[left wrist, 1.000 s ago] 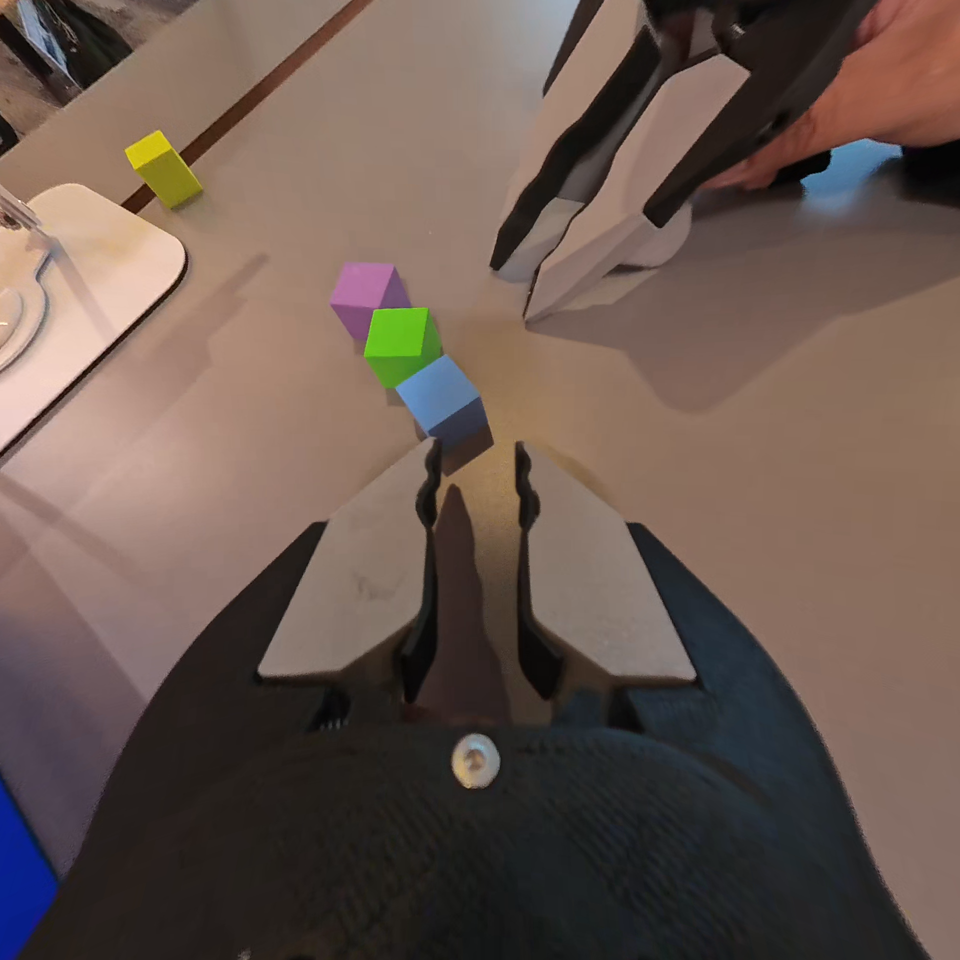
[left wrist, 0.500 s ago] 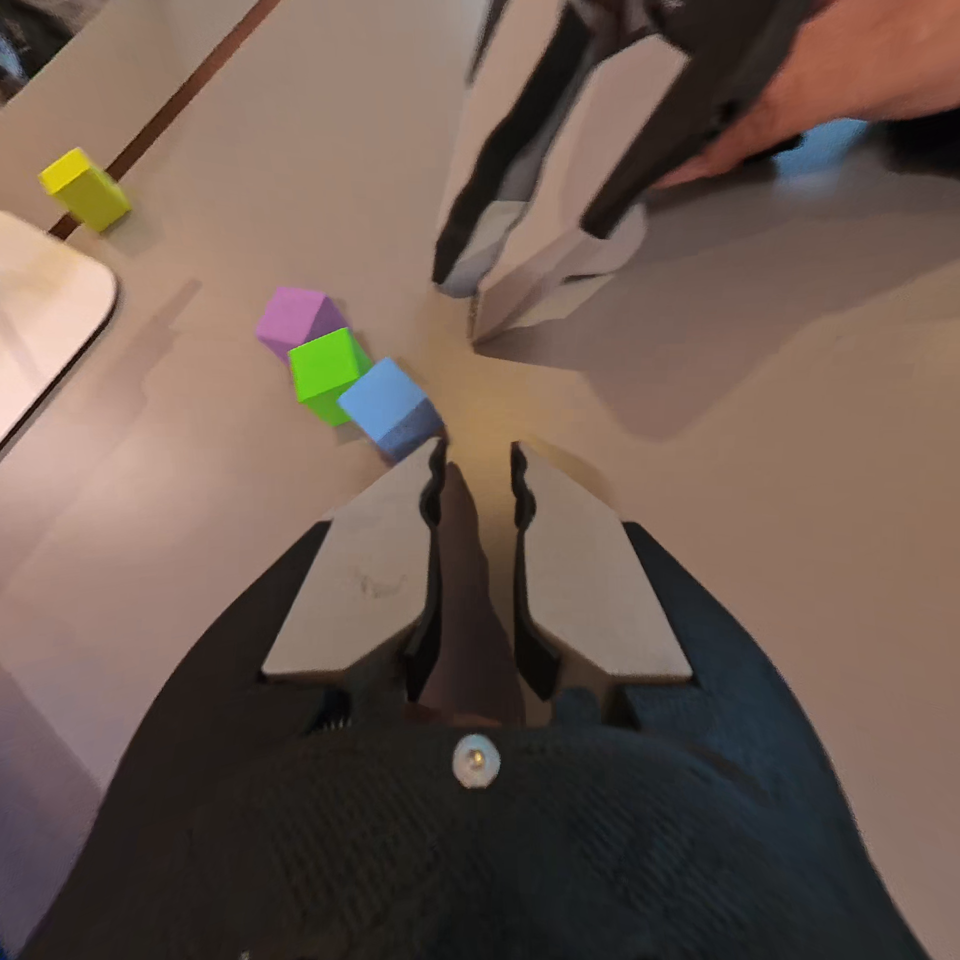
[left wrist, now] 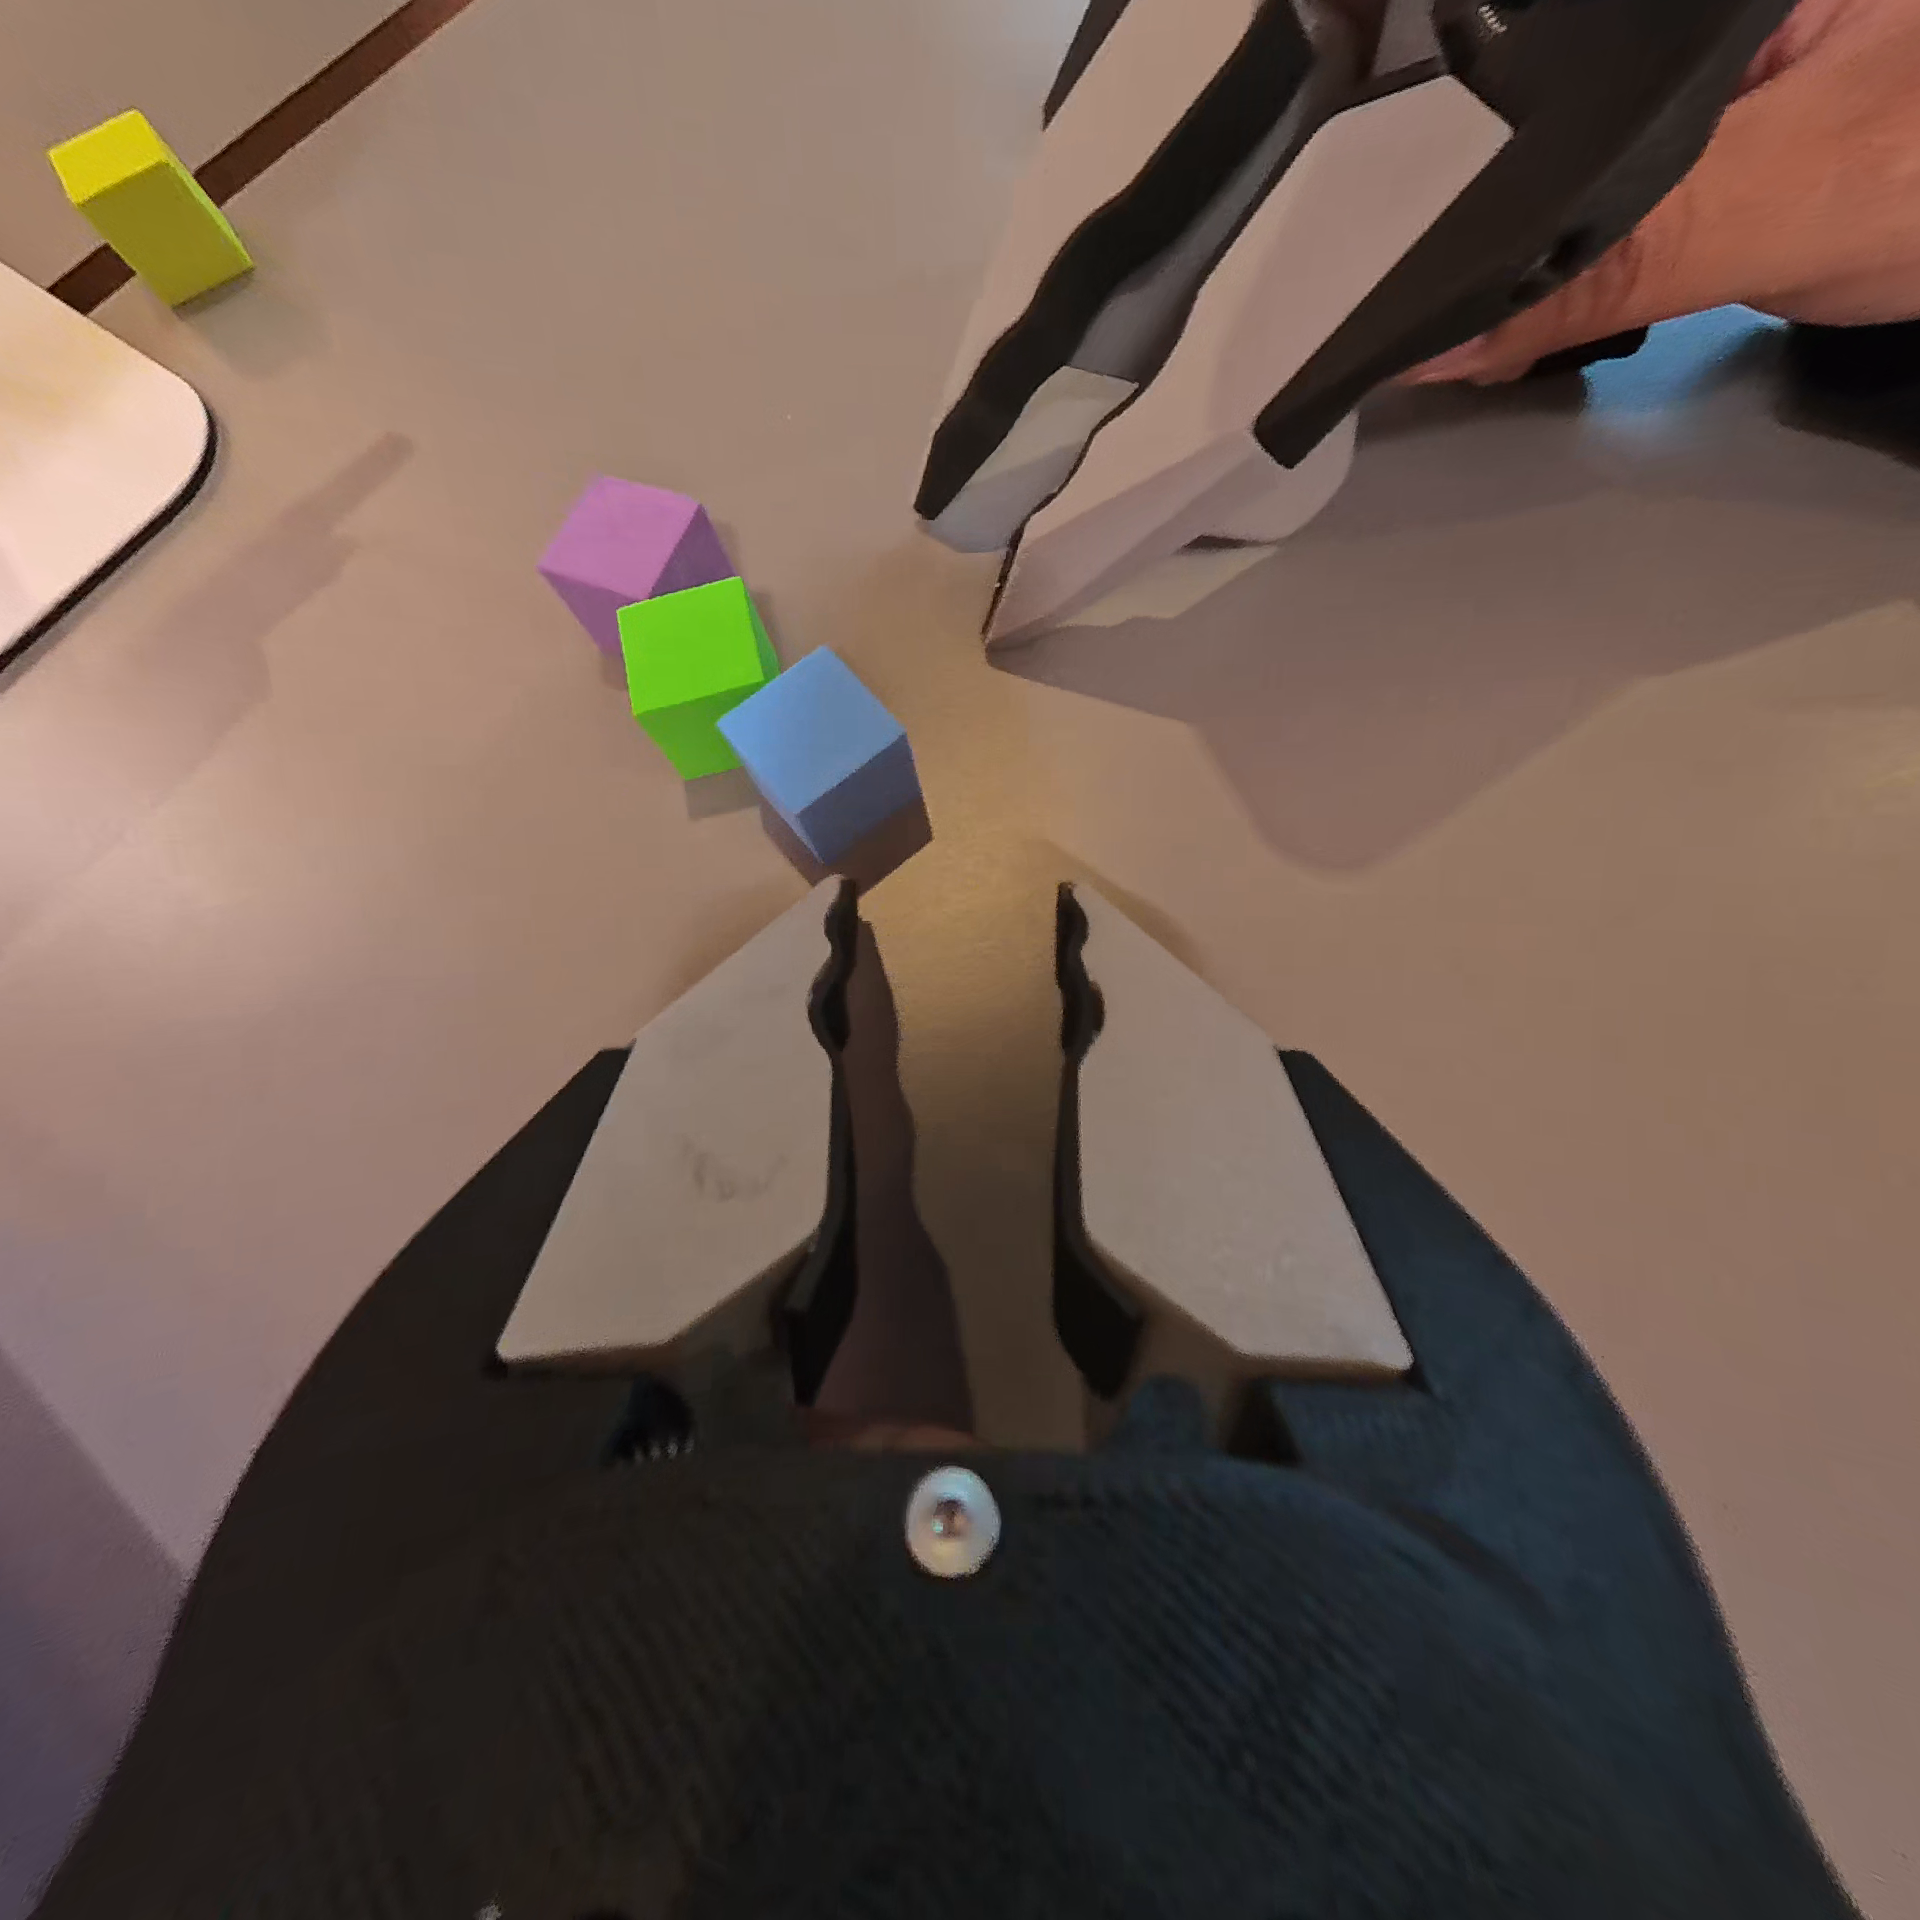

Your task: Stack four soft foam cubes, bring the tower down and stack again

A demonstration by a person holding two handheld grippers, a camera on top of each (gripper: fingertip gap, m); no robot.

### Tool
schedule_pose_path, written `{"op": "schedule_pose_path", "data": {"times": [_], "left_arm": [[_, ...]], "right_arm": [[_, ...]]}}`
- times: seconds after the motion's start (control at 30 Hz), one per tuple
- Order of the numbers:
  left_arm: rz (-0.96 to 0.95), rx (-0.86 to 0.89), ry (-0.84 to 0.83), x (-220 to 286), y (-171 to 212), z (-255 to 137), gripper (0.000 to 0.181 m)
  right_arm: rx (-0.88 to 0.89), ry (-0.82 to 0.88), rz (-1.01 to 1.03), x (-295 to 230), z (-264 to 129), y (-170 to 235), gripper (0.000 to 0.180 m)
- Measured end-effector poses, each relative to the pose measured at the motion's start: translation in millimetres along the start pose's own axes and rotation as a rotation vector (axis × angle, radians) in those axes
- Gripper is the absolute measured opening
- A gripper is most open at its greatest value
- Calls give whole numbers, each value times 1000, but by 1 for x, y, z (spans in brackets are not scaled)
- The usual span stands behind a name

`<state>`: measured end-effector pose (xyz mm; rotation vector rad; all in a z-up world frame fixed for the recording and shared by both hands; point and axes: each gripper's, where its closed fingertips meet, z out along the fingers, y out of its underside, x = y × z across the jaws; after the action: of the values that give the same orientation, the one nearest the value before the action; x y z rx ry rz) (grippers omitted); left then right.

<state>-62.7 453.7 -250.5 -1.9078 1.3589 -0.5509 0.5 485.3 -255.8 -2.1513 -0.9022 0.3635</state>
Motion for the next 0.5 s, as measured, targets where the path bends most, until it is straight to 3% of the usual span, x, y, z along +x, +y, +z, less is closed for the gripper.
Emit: {"op": "schedule_pose_path", "data": {"times": [0.3,0.5], "left_arm": [[-80,-16,-15,-13,3,2,37],[-141,52,-206,-58,-4,-5,18]], "right_arm": [[0,-6,-1,-1,0,0,31],[-5,79,-28,0,4,-5,7]]}}
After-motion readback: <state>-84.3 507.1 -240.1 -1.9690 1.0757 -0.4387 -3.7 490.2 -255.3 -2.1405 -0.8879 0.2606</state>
